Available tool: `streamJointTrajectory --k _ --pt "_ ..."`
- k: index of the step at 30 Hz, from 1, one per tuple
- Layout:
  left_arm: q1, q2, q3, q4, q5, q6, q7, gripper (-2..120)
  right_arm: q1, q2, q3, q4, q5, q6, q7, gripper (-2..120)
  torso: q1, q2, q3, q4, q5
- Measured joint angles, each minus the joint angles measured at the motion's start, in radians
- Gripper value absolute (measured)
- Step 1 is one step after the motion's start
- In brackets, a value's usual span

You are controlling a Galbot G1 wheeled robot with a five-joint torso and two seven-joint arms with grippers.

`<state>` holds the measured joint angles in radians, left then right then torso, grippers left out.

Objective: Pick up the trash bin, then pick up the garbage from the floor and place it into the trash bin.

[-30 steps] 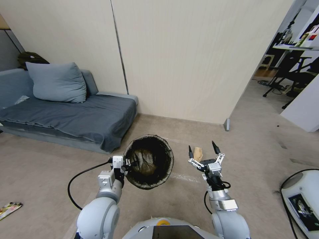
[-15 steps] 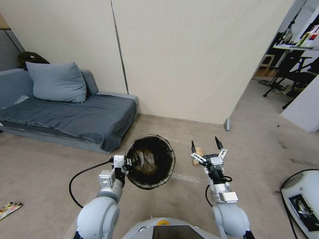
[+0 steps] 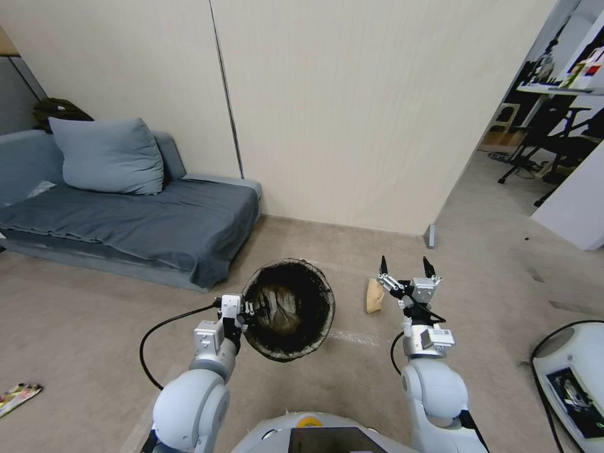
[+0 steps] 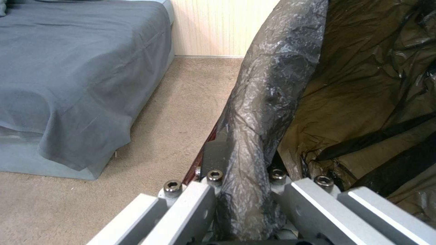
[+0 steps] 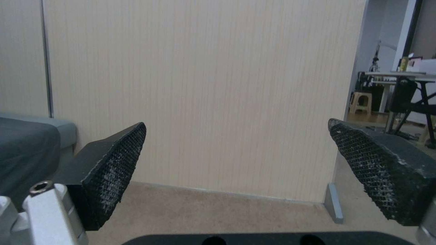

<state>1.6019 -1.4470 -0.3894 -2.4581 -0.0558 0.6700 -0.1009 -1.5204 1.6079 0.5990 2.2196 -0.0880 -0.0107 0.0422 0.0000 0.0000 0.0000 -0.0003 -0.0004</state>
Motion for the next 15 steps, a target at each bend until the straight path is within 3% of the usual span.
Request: streamJointTrajectory --k 5,15 --pt "0.002 0.000 0.000 0.000 0.002 0.000 0.000 1 0.074 0.000 0.013 -0.147 0.036 -0.104 0.034 100 0.000 0.000 0.000 0.0007 0.0007" --pt "0.002 -0.001 0.002 0.001 0.004 0.000 0.000 1 0.087 0.000 0.015 -0.174 0.042 -0.121 0.040 100 0.000 0.000 0.000 0.0002 0.0003"
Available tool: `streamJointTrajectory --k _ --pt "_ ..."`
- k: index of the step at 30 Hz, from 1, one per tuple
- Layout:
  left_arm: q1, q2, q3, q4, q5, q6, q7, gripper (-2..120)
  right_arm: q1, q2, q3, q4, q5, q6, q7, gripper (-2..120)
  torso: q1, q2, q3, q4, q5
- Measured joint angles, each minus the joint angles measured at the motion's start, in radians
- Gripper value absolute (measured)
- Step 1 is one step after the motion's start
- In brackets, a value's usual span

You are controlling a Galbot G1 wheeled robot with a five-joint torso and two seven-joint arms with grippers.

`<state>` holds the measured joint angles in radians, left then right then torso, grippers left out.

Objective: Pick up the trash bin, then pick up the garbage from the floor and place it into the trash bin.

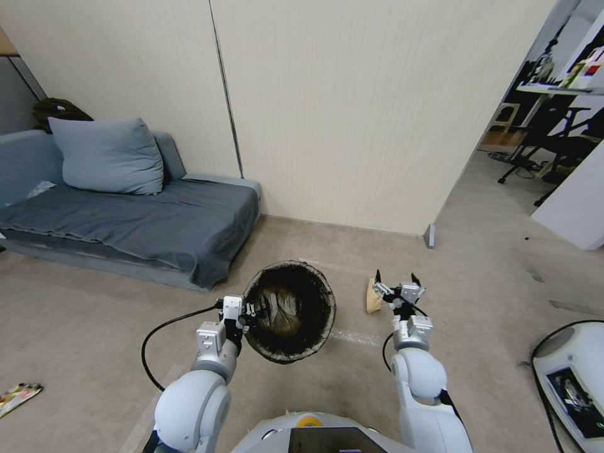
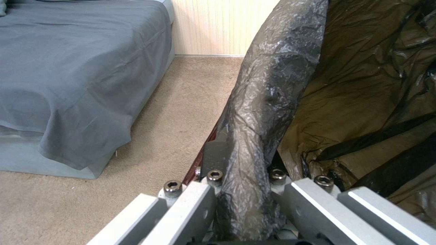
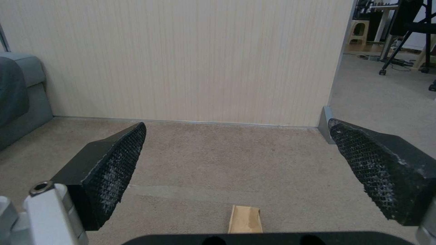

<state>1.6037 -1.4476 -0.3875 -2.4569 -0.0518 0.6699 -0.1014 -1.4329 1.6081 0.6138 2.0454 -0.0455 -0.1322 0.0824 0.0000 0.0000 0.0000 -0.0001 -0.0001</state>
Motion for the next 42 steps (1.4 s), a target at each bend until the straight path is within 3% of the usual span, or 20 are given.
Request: streamJointTrajectory --k 2,3,9,29,42 --pt "-0.001 0.000 0.002 0.001 0.001 0.000 0.000 1 0.012 0.000 0.000 -0.035 0.004 -0.006 0.003 100 0.000 0.000 0.000 -0.0001 -0.0001" --pt "-0.002 -0.001 0.003 0.001 0.001 0.000 0.000 1 0.048 0.000 -0.005 -0.155 0.018 -0.018 0.011 100 0.000 0.000 0.000 0.0000 0.0003" --pt "-0.002 -0.002 0.004 0.001 0.002 -0.002 0.001 1 0.078 -0.016 -0.021 -0.278 0.026 -0.026 0.015 100 0.000 0.000 0.000 0.0000 0.0006" --pt "0.005 -0.004 0.009 -0.001 0.011 -0.006 0.004 1 0.180 -0.051 -0.030 -0.510 0.053 -0.027 0.016 100 0.000 0.000 0.000 0.0002 0.0001" --pt "0.013 0.016 0.008 -0.002 0.011 -0.007 0.002 1 0.310 -0.123 -0.021 -0.675 0.060 0.007 0.017 100 0.000 0.000 0.000 0.0000 0.0001"
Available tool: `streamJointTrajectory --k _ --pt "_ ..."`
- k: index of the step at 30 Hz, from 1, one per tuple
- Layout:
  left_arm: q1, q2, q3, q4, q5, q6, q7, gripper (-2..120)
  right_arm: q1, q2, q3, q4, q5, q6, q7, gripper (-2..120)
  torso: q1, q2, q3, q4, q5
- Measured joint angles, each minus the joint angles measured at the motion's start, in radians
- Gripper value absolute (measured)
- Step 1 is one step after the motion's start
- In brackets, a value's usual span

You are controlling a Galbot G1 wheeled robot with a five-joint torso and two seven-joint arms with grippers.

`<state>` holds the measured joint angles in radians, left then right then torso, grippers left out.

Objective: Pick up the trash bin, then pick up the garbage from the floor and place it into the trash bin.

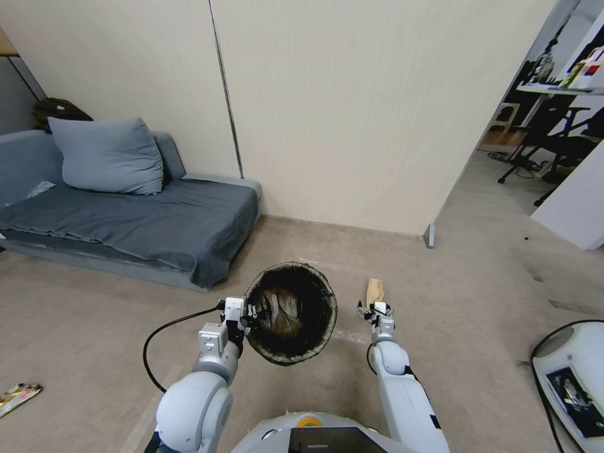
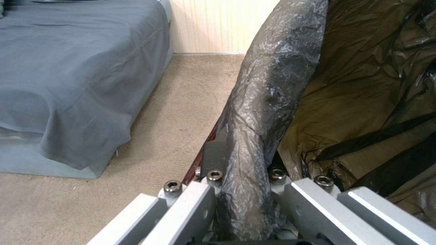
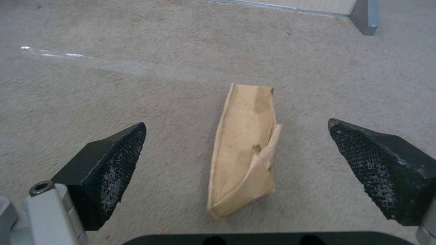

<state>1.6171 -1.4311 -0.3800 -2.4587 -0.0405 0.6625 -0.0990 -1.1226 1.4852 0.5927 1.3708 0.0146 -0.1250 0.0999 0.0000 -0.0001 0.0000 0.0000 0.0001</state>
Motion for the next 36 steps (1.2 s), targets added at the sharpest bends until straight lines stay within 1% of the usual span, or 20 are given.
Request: streamJointTrajectory --k 6,12,17,22,24,28,33,36 --pt "0.005 0.003 0.014 -0.001 0.005 -0.001 -0.001 1 0.044 -0.019 0.007 -0.058 0.024 0.000 0.002 100 0.000 0.000 0.000 0.0000 0.0000" --pt "0.018 0.003 0.002 -0.013 0.007 -0.002 -0.003 1 0.094 -0.038 0.018 -0.137 0.046 -0.021 0.012 100 0.000 0.000 0.000 0.0000 -0.0001" --pt "0.021 -0.001 0.004 -0.013 0.010 -0.005 -0.003 1 0.108 -0.038 0.019 -0.178 0.049 -0.030 0.015 100 0.000 0.000 0.000 0.0000 -0.0001" --pt "0.026 -0.003 0.006 -0.014 0.016 -0.007 -0.002 1 0.132 -0.035 0.024 -0.252 0.045 -0.032 0.019 100 0.000 0.000 0.000 0.0000 0.0000" --pt "0.027 -0.003 0.006 -0.014 0.017 -0.007 -0.002 1 0.135 -0.035 0.025 -0.260 0.045 -0.032 0.019 100 0.000 0.000 0.000 0.0000 0.0000" --pt "0.035 -0.002 0.003 -0.014 0.023 -0.013 -0.001 1 0.173 -0.032 0.030 -0.341 0.056 -0.039 0.018 100 0.000 0.000 0.000 0.0000 -0.0001" --pt "0.036 0.000 -0.001 -0.013 0.023 -0.015 -0.001 1 0.197 -0.027 0.030 -0.390 0.066 -0.039 0.014 100 0.000 0.000 0.000 0.0001 0.0000" --pt "0.036 0.000 -0.001 -0.008 0.024 -0.016 -0.001 1 0.224 -0.022 0.035 -0.448 0.068 -0.030 0.011 95 0.000 0.000 0.000 0.0000 0.0000"
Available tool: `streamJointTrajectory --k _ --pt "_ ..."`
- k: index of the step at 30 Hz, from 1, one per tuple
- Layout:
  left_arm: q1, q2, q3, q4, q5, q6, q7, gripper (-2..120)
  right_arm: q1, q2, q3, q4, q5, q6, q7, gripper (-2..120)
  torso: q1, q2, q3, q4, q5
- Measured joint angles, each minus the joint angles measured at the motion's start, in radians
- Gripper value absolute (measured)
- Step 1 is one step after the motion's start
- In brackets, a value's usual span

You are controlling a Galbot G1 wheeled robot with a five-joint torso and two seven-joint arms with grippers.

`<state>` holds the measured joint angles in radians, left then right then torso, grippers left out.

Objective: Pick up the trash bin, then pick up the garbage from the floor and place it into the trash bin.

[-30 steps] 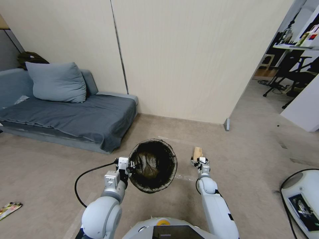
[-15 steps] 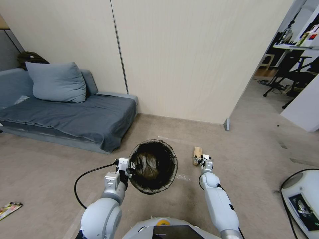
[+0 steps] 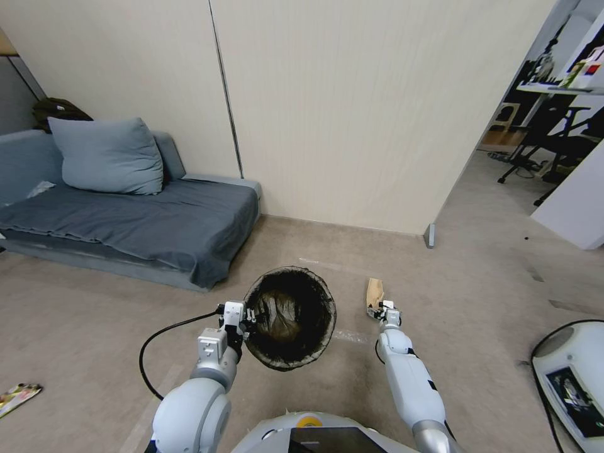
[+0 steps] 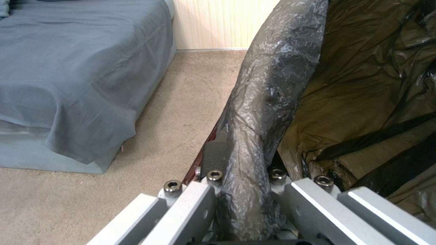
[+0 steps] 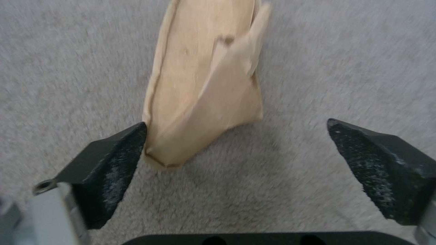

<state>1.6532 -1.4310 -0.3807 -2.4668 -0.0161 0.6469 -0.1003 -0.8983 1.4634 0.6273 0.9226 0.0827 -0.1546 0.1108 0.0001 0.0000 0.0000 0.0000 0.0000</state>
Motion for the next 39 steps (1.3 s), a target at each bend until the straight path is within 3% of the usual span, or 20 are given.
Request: streamJointTrajectory --k 8,12,14,18,22,25,39 --pt "0.000 0.000 0.009 0.011 0.010 -0.001 0.000 1 0.030 -0.002 0.002 -0.055 -0.016 0.047 -0.048 63 0.000 0.000 0.000 0.0000 -0.0002" --pt "0.002 0.001 0.013 0.012 0.013 -0.002 -0.001 1 0.034 -0.004 -0.001 -0.058 -0.019 0.052 -0.055 54 0.000 0.000 0.000 0.0000 0.0000" --pt "0.006 0.005 0.016 0.013 0.017 -0.002 -0.001 1 0.044 -0.010 -0.004 -0.076 -0.027 0.070 -0.067 41 0.000 0.000 0.000 0.0000 0.0000" --pt "0.011 0.008 0.017 0.013 0.020 -0.002 -0.001 1 0.055 -0.015 -0.009 -0.091 -0.032 0.079 -0.075 32 0.000 0.000 0.000 -0.0001 0.0001" --pt "0.025 0.018 0.017 0.011 0.024 -0.002 -0.002 1 0.097 -0.020 -0.015 -0.132 -0.038 0.092 -0.087 10 0.000 0.000 0.000 0.0000 0.0001" --pt "0.029 0.022 0.015 0.009 0.024 -0.002 -0.002 1 0.110 -0.020 -0.016 -0.147 -0.041 0.099 -0.094 2 0.000 0.000 0.000 0.0001 -0.0001" --pt "0.035 0.025 0.027 0.022 0.031 -0.006 -0.003 1 0.162 -0.018 -0.008 -0.239 -0.058 0.169 -0.128 0 0.000 0.000 0.000 0.0000 0.0000"
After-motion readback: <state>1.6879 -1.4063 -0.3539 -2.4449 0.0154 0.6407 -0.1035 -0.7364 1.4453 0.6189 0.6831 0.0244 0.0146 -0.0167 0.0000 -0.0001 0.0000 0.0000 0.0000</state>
